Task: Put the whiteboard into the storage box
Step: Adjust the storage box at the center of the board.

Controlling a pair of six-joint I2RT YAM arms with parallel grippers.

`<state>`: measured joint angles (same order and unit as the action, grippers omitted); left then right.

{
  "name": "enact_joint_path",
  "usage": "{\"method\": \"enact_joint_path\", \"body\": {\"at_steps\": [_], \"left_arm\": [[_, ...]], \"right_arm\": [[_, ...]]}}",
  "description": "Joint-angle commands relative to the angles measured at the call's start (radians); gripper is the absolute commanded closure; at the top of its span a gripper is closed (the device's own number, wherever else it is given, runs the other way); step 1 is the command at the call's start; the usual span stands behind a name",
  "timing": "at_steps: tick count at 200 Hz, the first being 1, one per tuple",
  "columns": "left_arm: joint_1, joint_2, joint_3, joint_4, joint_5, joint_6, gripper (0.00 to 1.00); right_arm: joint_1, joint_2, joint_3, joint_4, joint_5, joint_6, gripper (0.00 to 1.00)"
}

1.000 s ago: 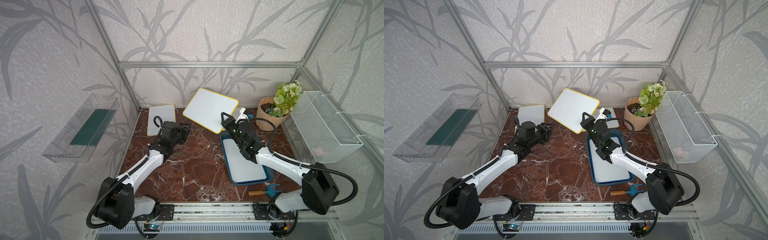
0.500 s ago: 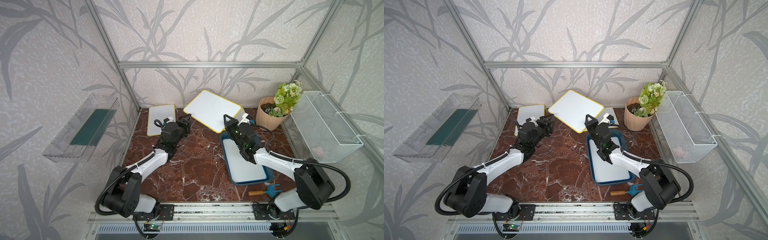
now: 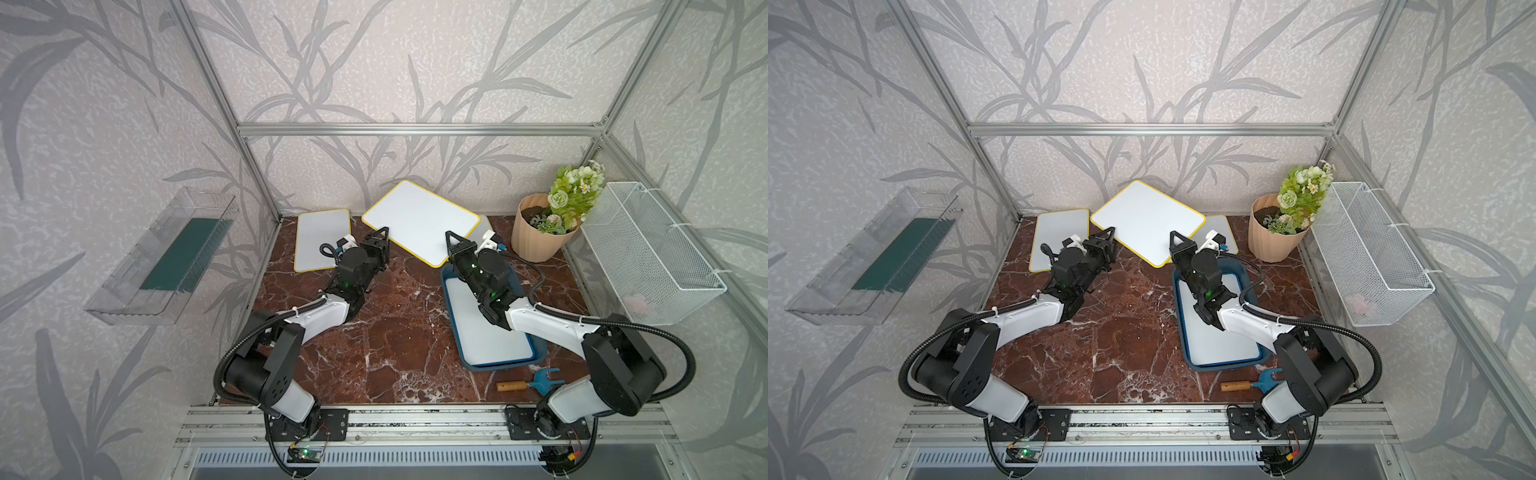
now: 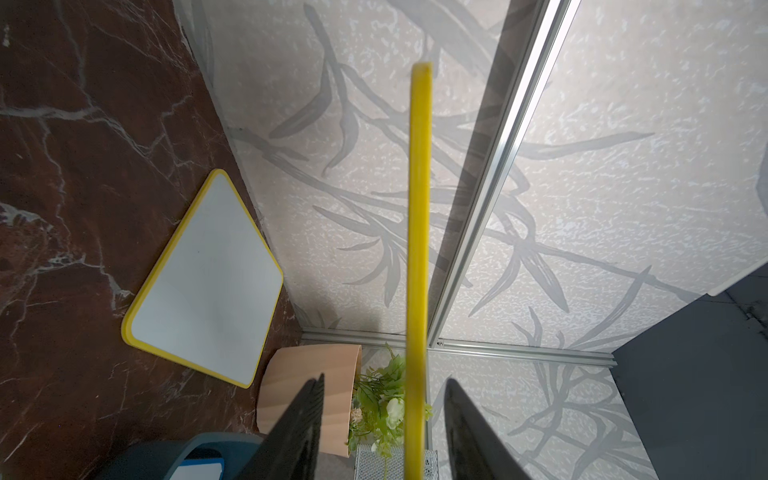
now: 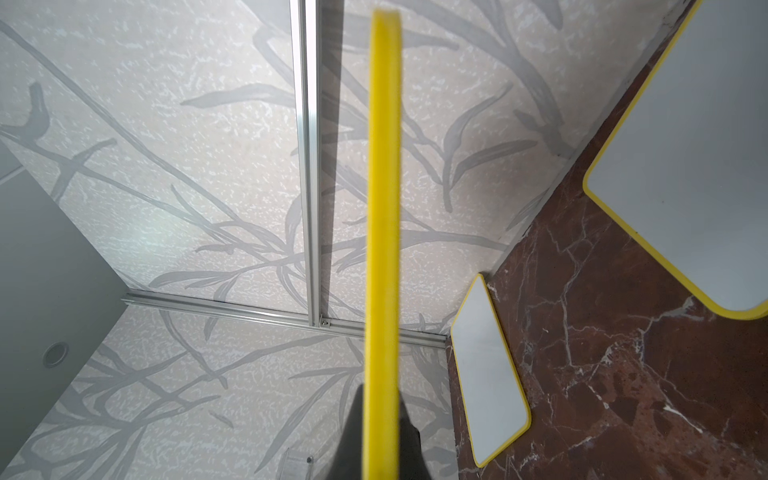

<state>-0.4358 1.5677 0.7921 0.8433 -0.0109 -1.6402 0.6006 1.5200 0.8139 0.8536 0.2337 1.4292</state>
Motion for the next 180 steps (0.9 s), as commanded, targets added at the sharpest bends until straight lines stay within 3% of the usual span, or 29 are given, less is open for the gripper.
{"method": "enact_joint_path", "body": {"at_steps": [1, 43, 60, 106, 156, 180], "left_arm": [[-0.015, 0.017, 0.026, 0.100, -0.059, -0.021, 0.51], [-0.021, 0.047, 0.041, 0.108, -0.066, -0.019, 0.64], [-0.022, 0.054, 0.041, 0.113, -0.070, -0.020, 0.78], [-0.022, 0.067, 0.061, 0.119, -0.077, 0.018, 0.98], [-0.021, 0.113, 0.064, 0.182, -0.077, 0.032, 1.00], [-0.019, 0.128, 0.066, 0.216, -0.066, 0.048, 1.00]], "right_arm": [[-0.005, 0.000, 0.002, 0.154, -0.013, 0.033, 1.00], [-0.004, 0.006, -0.010, 0.157, -0.027, 0.045, 1.00], [-0.005, 0.009, -0.013, 0.157, -0.030, 0.049, 1.00], [-0.004, 0.029, -0.015, 0.156, -0.072, 0.062, 1.00], [-0.005, 0.035, -0.038, 0.139, -0.113, 0.075, 1.00], [-0.005, 0.037, -0.050, 0.140, -0.135, 0.067, 0.84]]}}
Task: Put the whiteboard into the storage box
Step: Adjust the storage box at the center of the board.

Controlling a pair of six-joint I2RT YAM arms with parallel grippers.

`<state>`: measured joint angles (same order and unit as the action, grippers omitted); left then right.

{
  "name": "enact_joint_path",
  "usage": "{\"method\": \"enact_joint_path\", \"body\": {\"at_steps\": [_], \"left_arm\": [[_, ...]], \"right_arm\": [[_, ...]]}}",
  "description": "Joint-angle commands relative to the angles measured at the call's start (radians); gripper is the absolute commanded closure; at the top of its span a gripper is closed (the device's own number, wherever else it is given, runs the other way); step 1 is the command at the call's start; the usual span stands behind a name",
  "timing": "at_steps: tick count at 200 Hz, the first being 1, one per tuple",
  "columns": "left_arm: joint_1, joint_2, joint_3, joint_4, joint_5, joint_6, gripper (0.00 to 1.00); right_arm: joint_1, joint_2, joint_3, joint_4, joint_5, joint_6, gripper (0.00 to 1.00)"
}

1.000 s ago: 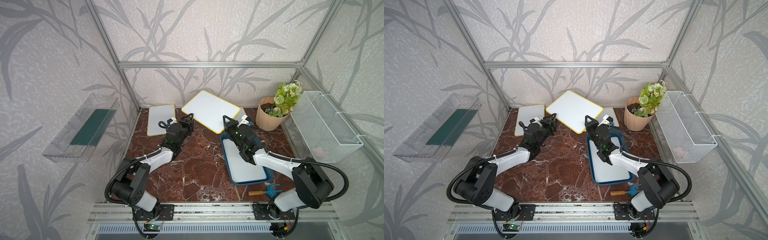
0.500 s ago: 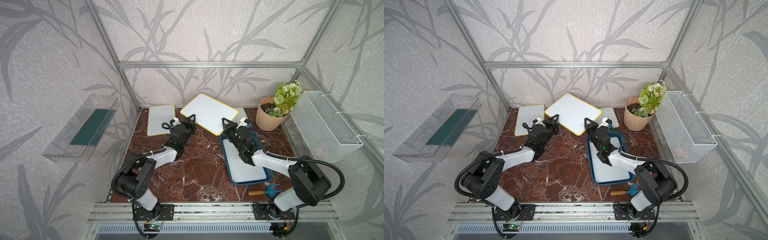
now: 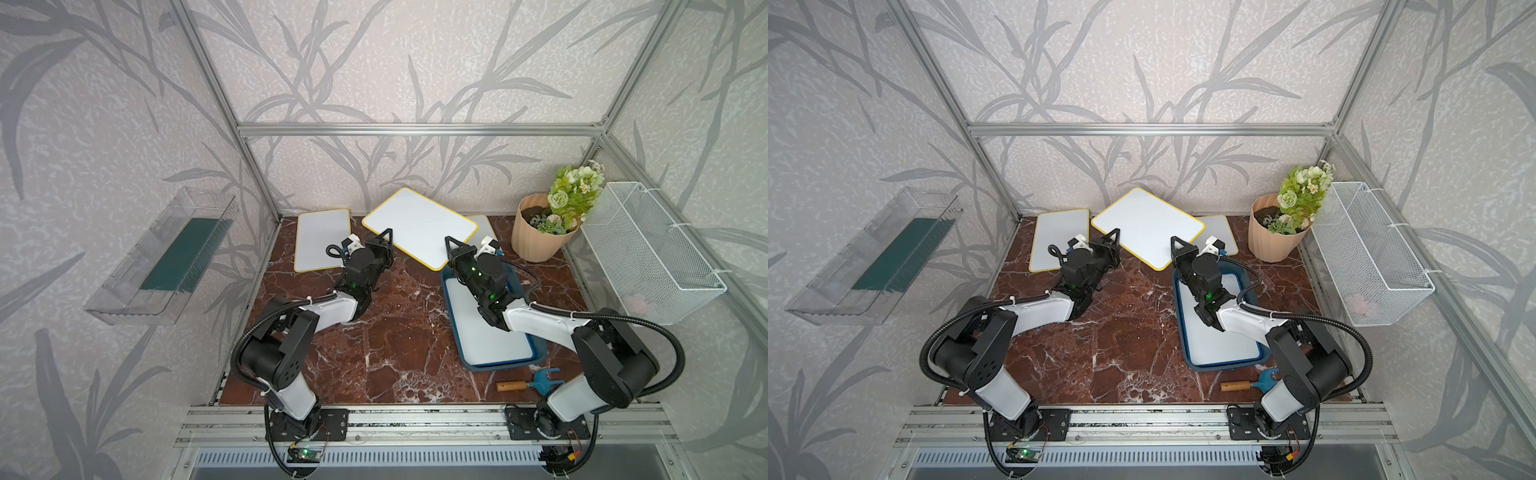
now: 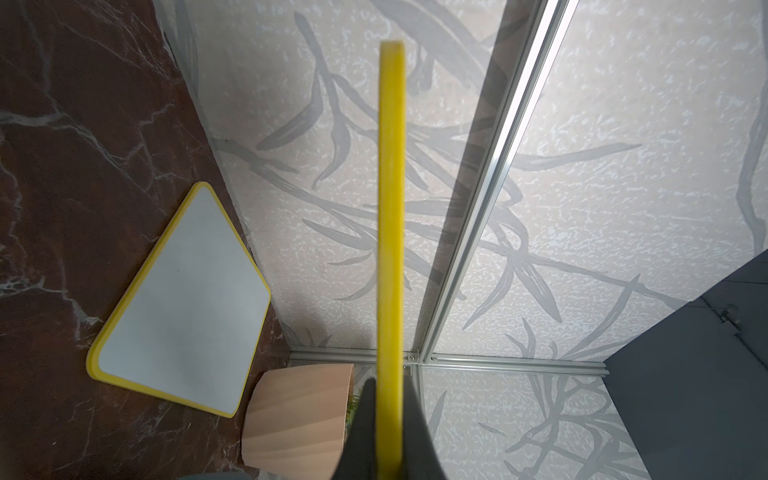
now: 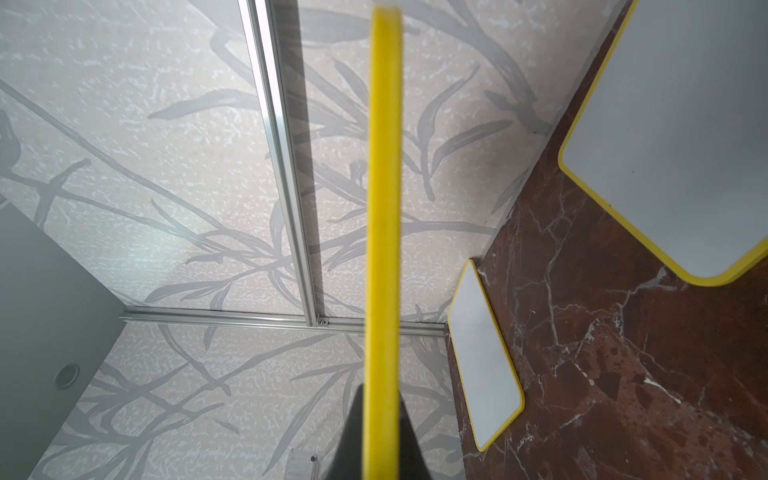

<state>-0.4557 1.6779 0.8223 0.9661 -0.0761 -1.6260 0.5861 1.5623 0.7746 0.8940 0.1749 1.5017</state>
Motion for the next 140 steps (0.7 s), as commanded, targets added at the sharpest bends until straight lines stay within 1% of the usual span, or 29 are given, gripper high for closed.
{"method": "enact_joint_path", "body": {"at_steps": [1, 42, 69, 108, 121, 140], "left_arm": [[0.001, 0.018, 0.036, 0.094, 0.000, 0.035, 1.00], [0.026, 0.010, 0.045, 0.089, 0.050, 0.102, 1.00], [0.043, 0.011, 0.047, 0.095, 0.088, 0.127, 1.00], [0.075, 0.026, 0.032, 0.146, 0.157, 0.151, 1.00], [0.085, 0.030, 0.029, 0.146, 0.185, 0.168, 1.00], [0.099, 0.040, 0.023, 0.151, 0.224, 0.180, 1.00]], "right_arm": [[0.010, -0.005, -0.012, 0.099, -0.077, -0.006, 0.83], [0.007, -0.018, -0.072, 0.091, -0.101, -0.030, 0.64], [-0.004, -0.027, -0.094, 0.053, -0.149, -0.061, 0.50], [-0.020, -0.052, -0.106, -0.078, -0.242, -0.165, 0.33], [-0.027, -0.072, -0.102, -0.141, -0.276, -0.213, 0.29], [-0.037, -0.120, -0.099, -0.307, -0.307, -0.307, 0.24]]}}
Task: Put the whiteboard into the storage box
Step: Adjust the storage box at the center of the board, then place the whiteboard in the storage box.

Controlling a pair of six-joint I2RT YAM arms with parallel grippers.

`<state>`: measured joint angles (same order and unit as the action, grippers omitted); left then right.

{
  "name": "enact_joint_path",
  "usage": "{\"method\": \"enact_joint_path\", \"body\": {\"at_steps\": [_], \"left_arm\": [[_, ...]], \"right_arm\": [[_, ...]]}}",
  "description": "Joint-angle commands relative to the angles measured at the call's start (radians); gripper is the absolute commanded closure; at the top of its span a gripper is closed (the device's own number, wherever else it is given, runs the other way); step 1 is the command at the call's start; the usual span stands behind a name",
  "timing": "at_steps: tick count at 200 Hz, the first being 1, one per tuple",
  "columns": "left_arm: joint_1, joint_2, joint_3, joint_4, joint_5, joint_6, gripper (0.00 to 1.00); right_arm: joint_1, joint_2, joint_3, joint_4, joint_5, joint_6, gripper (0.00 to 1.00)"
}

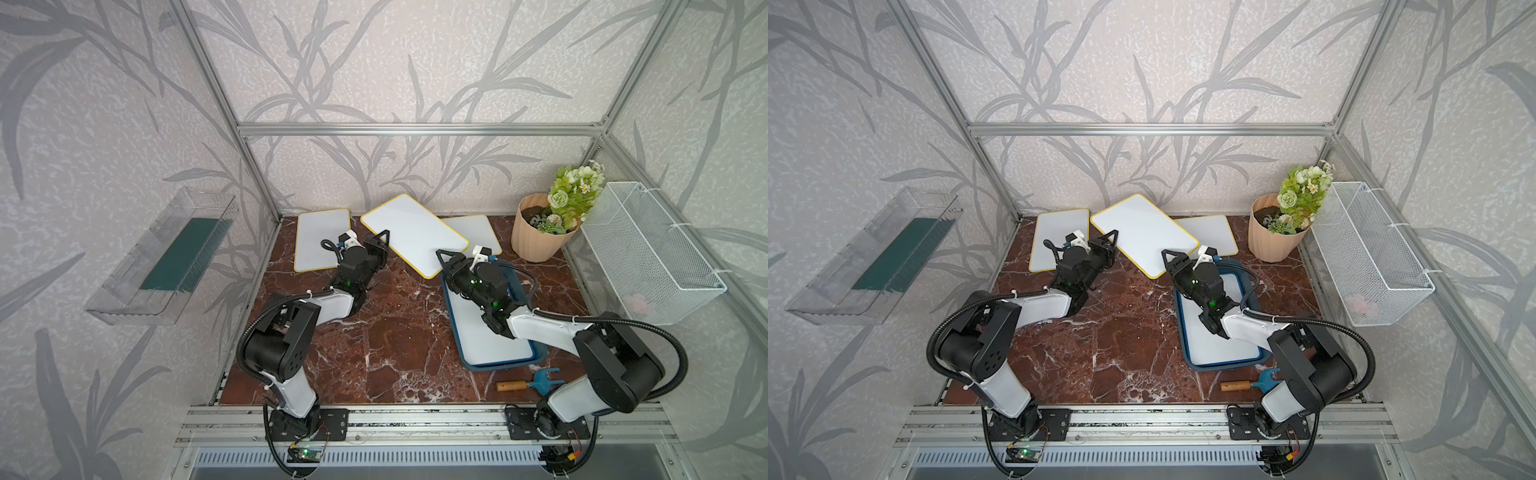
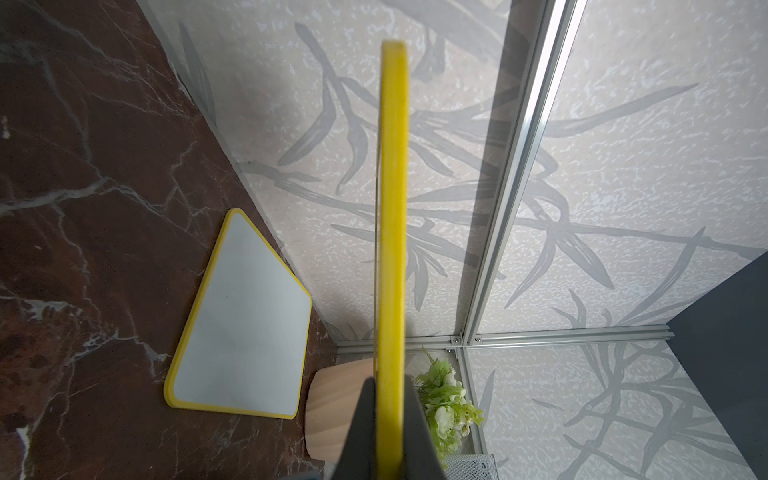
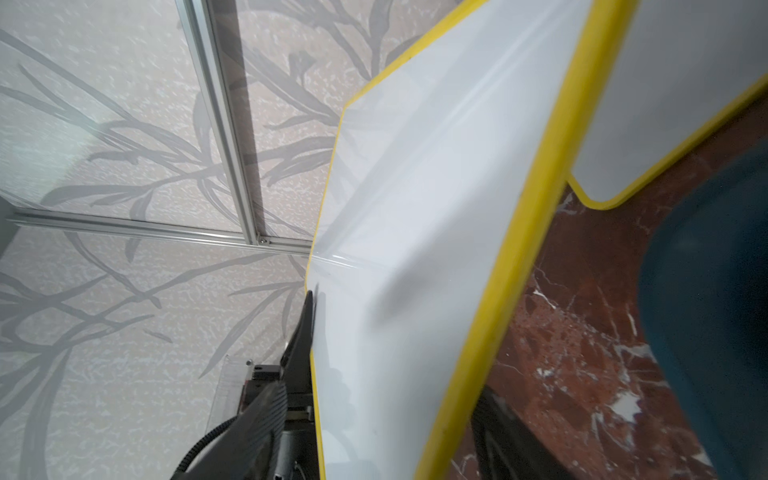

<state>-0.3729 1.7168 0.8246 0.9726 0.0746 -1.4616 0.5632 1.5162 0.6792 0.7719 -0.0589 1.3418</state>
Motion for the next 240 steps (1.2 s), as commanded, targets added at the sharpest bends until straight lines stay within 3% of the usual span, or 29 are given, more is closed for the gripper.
{"method": "enact_joint_path", "body": {"at_steps": [1, 66, 118, 177, 240], "left_arm": [[0.016, 0.001, 0.021, 0.146, 0.075, 0.016, 1.00], [0.040, 0.037, 0.021, 0.168, 0.198, 0.063, 1.00], [0.035, 0.050, -0.005, 0.200, 0.255, 0.073, 1.00], [-0.020, 0.030, -0.054, 0.205, 0.231, 0.101, 1.00], [-0.148, 0.040, -0.042, 0.183, 0.178, 0.151, 1.00]], "right_arm": [[-0.015, -0.078, -0.003, -0.191, -0.074, -0.154, 0.24], [-0.055, -0.287, 0.005, -0.646, -0.096, -0.549, 0.07], [-0.056, -0.447, 0.045, -0.931, -0.011, -0.817, 0.01], [-0.056, -0.505, 0.120, -1.098, 0.037, -0.961, 0.01], [-0.057, -0.547, 0.114, -1.141, 0.039, -0.982, 0.01]]}}
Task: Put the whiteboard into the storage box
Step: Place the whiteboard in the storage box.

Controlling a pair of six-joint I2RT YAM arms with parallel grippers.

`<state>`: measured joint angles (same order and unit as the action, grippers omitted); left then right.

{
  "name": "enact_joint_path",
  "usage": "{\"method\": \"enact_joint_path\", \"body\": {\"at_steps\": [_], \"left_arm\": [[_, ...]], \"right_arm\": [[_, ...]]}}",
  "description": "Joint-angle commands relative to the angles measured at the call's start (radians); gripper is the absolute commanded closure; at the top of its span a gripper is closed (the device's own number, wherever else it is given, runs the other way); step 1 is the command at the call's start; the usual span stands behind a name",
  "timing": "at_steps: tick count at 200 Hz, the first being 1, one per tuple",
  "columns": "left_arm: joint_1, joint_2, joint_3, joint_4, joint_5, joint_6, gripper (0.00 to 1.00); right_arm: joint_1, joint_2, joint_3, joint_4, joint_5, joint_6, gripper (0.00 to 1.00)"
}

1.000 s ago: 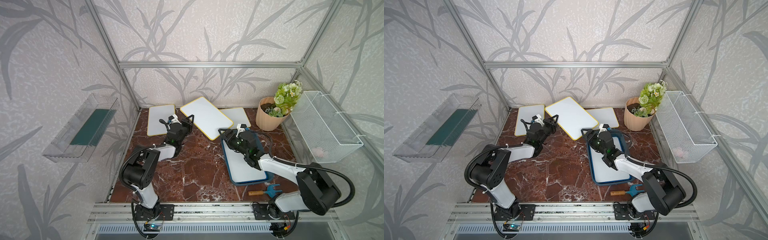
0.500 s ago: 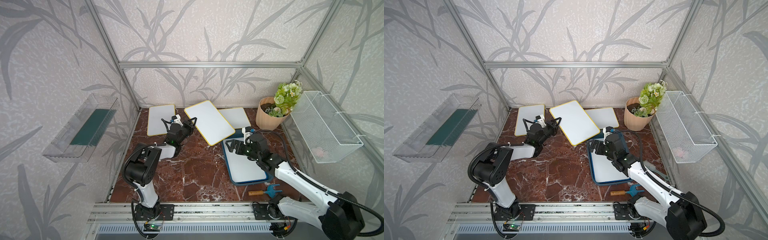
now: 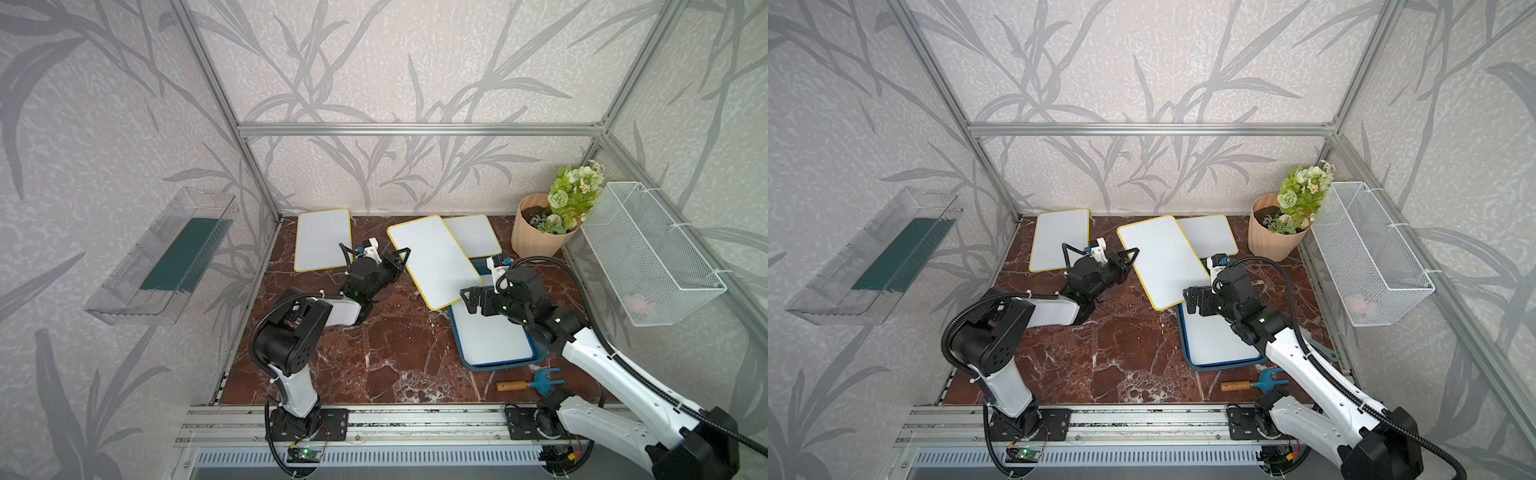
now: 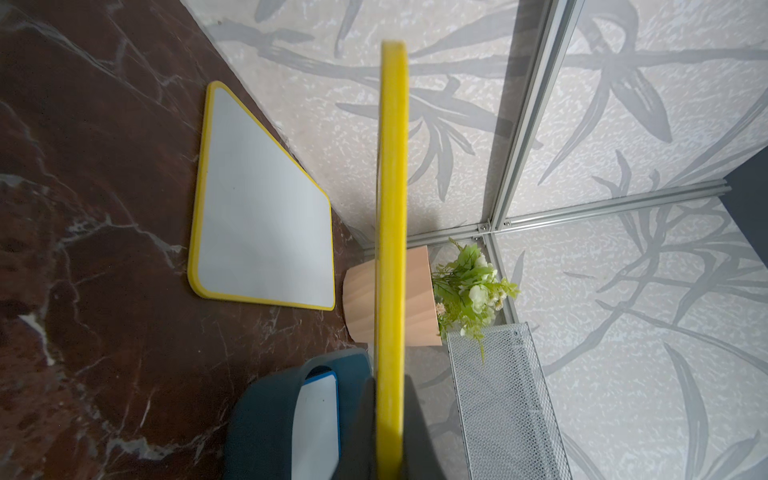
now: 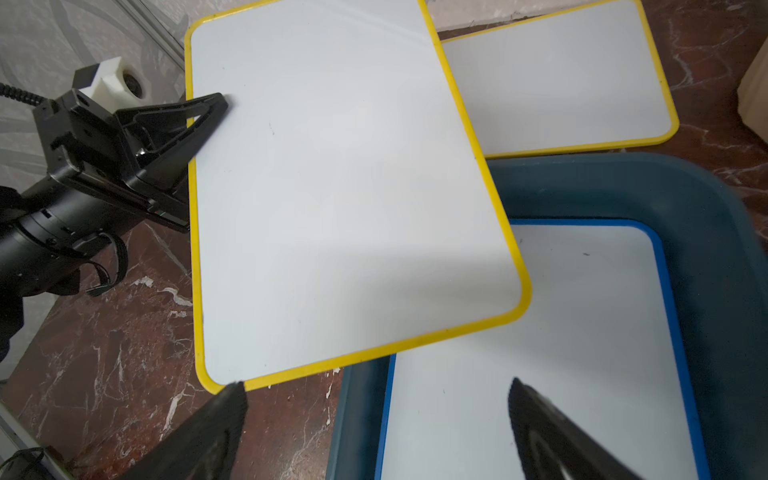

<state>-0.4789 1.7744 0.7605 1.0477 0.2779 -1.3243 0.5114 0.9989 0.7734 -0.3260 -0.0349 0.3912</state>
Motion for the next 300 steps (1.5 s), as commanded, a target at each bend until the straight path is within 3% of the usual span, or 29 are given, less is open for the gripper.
{"method": "enact_joint_path", "body": {"at_steps": [1, 134, 300], "left_arm": [[-0.044, -0.018, 0.022, 0.107, -0.027, 0.014, 1.00], [-0.291, 0.022, 0.053, -0.087, -0.193, 0.152, 1.00], [-0.411, 0.192, 0.221, -0.212, -0.221, 0.172, 1.00]], "right_arm": [[-0.005, -0.032, 0.020, -0.044, 0.016, -0.033, 0.01], [-0.008, -0.127, -0.022, -0.091, 0.018, -0.048, 0.01], [-0.084, -0.161, -0.084, -0.059, -0.057, -0.023, 0.01]]}}
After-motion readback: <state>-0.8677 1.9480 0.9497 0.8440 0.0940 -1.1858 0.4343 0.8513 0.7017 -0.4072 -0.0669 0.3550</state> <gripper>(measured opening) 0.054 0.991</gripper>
